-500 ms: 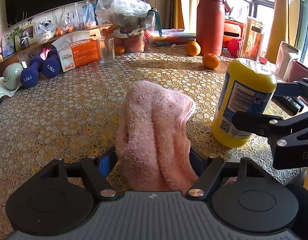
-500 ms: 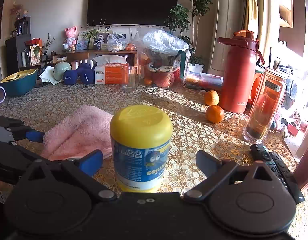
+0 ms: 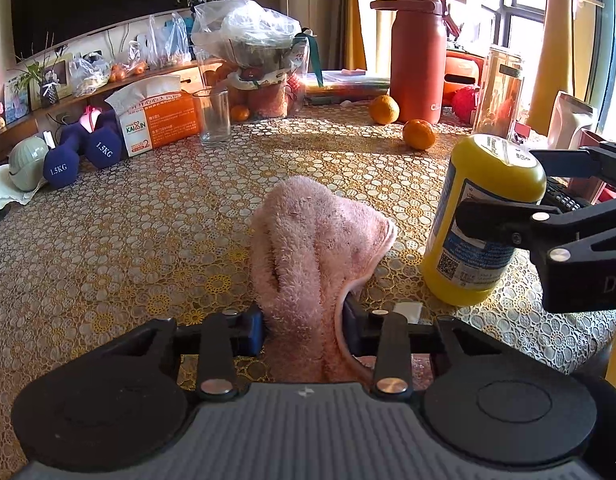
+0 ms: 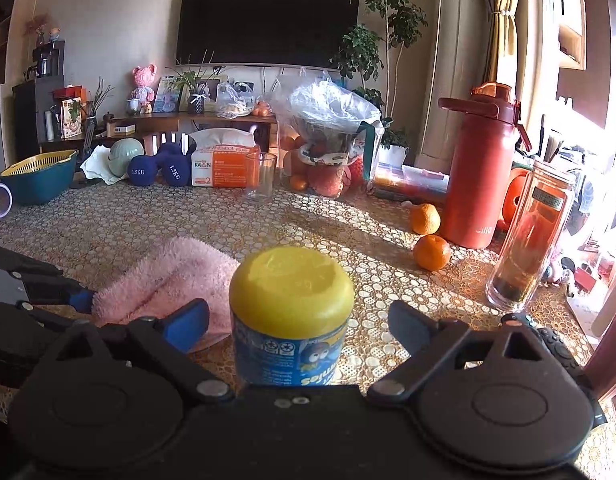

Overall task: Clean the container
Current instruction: 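Grasp the pink towel with the left gripper while the right gripper grasps the yellow-lidded jar, then lift the pink towel and the yellow-lidded jar, bringing the grippers together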

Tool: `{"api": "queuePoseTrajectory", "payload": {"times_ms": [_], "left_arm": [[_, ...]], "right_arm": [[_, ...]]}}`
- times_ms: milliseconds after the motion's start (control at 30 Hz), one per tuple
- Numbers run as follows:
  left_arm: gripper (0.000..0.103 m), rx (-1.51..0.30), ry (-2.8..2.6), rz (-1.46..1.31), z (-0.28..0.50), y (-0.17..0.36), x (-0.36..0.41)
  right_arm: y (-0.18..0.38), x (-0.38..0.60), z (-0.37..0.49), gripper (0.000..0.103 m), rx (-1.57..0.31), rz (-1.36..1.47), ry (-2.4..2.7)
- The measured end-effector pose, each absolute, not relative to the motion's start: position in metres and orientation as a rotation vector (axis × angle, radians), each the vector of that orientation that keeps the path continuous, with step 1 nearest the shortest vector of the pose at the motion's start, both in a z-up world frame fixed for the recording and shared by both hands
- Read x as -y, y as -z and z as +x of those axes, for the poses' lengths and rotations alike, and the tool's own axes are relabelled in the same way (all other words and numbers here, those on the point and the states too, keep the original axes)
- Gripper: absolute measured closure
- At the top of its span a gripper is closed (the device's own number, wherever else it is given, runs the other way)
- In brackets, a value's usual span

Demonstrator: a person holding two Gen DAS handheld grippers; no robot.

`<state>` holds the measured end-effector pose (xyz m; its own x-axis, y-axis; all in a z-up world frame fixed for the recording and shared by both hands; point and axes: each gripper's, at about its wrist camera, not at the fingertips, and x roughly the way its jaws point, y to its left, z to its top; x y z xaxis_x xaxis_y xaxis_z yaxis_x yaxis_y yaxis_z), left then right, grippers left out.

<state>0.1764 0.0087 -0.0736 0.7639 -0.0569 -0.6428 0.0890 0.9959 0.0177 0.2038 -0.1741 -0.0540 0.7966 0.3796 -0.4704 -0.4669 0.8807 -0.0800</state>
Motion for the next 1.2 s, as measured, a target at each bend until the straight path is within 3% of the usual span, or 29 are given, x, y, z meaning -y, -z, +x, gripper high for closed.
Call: {"api": "queuePoseTrajectory", "payload": {"times_ms": [167, 233, 300, 867, 1200], "left_arm": [[0.076, -0.652, 0.082, 0.055, 0.172, 0.061, -0.011], [0.078, -0.625, 0.088, 0.066, 0.170, 0.053, -0.011], [0.079, -0.603, 0.096, 0.066, 0.168, 0.044, -0.011], [0.079, -0.479, 0.334, 0.048, 0.152, -0.038, 0.007], [0.080, -0.588, 0.522, 0.047, 0.171, -0.021, 0.055]], "right_arm": [[0.047, 0.174, 0.202, 0.013, -0.442, -0.205, -0.461], [0.046, 0.173, 0.202, 0.021, -0.445, -0.203, -0.468], [0.046, 0.172, 0.203, 0.041, -0.462, -0.205, -0.484], [0.047, 0.214, 0.191, 0.041, -0.477, -0.111, -0.544], [0.054, 0.233, 0.181, 0.041, -0.454, -0.078, -0.577]]}}
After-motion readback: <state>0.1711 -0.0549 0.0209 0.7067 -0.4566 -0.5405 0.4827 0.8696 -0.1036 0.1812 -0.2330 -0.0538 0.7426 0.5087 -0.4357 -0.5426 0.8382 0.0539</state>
